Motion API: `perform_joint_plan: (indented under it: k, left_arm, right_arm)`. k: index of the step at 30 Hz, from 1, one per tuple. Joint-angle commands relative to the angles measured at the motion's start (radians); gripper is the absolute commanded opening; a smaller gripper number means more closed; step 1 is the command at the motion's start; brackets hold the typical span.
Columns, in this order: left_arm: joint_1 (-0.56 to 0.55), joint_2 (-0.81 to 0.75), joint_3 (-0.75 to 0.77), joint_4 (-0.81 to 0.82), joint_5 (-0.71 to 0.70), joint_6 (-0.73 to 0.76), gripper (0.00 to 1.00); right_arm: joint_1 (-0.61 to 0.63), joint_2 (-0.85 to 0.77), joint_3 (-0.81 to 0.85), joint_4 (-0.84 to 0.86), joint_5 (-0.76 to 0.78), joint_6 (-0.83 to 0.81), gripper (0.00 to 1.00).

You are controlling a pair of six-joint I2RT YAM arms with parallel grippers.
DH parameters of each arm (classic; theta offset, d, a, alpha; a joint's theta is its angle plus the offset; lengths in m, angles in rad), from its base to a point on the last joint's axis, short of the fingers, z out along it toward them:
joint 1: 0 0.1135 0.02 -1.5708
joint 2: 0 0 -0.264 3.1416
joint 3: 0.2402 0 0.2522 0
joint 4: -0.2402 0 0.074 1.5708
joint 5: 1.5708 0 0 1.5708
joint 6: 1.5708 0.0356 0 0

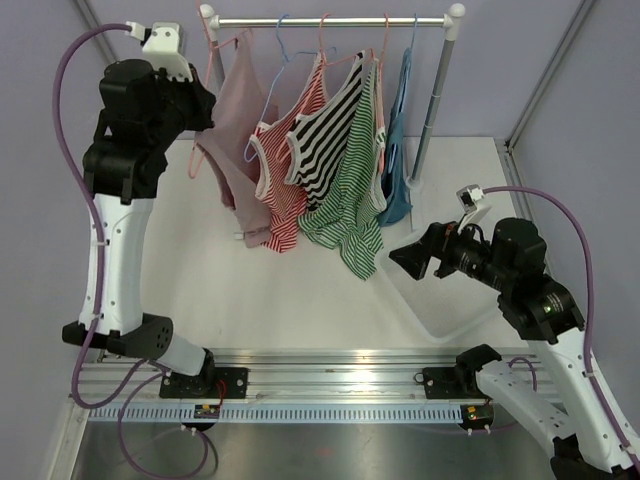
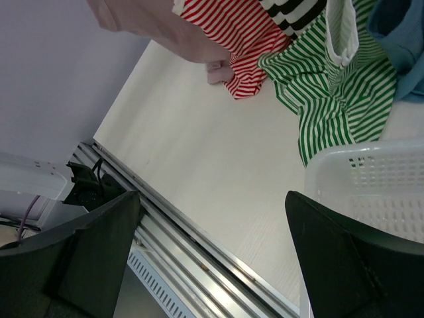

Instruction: Remove the tank top from the hanger

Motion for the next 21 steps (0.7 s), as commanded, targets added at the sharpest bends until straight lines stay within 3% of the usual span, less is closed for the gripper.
perform_joint_plan:
  k: [1,6,9,15,19,21]
  left_arm:
    - [-0.002,-0.150,-0.008,-0.033,-0.129,-0.035,0.00]
    - [-0.002,-0.306,-0.116,-0.076,-0.168,-0.080,0.00]
    - [-0.002,-0.421,-0.212,-0.103,-0.105,-0.118,0.00]
    - [-0.002,-0.668,-0.508,-0.156,0.263,-0.163,0.00]
    - [-0.002,-0.837,-0.769,-0.195,0.325,-0.117,0.00]
    - [-0.003,-0.886,-0.823,-0.217,0.351,-0.095,0.00]
  right_arm:
    - [0.006,0.043,0.070,0.086,-0.095,-0.041,0.99]
    - [0.006,0.084,0.093,0.138,-0.204,-0.024,1.00]
    - [0.006,0.115,0.116,0.147,-0.239,-0.019,0.99]
    - [0.007,0.147,0.108,0.202,-0.382,0.036,0.99]
    - [0.007,0.163,0.048,0.309,-0.457,0.103,1.00]
    - [0.012,0.172,0.005,0.362,-0.449,0.143,1.00]
